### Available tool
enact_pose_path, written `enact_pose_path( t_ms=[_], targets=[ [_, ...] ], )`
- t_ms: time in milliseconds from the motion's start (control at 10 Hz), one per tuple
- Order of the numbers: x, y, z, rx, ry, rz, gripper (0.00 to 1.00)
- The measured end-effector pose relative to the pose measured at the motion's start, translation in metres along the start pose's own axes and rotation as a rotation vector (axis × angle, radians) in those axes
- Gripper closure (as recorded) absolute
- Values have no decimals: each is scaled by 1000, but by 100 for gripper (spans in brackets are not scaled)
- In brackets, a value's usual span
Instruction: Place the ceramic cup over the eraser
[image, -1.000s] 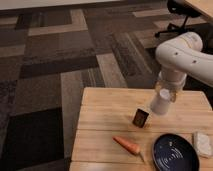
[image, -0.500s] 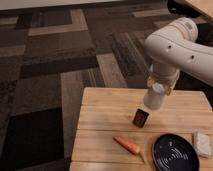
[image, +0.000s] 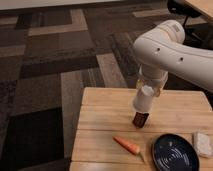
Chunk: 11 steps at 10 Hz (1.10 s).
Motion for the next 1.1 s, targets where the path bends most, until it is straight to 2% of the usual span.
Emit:
enact_pose_path(
  t_ms=[200,300,800,1100],
  targets=[
    [10,-9,2,24,5,17,100],
    [18,-10,6,24,20,19,100],
    [21,-20,36,4,68,44,100],
    [24,-20,67,-22,115,30,100]
  ],
)
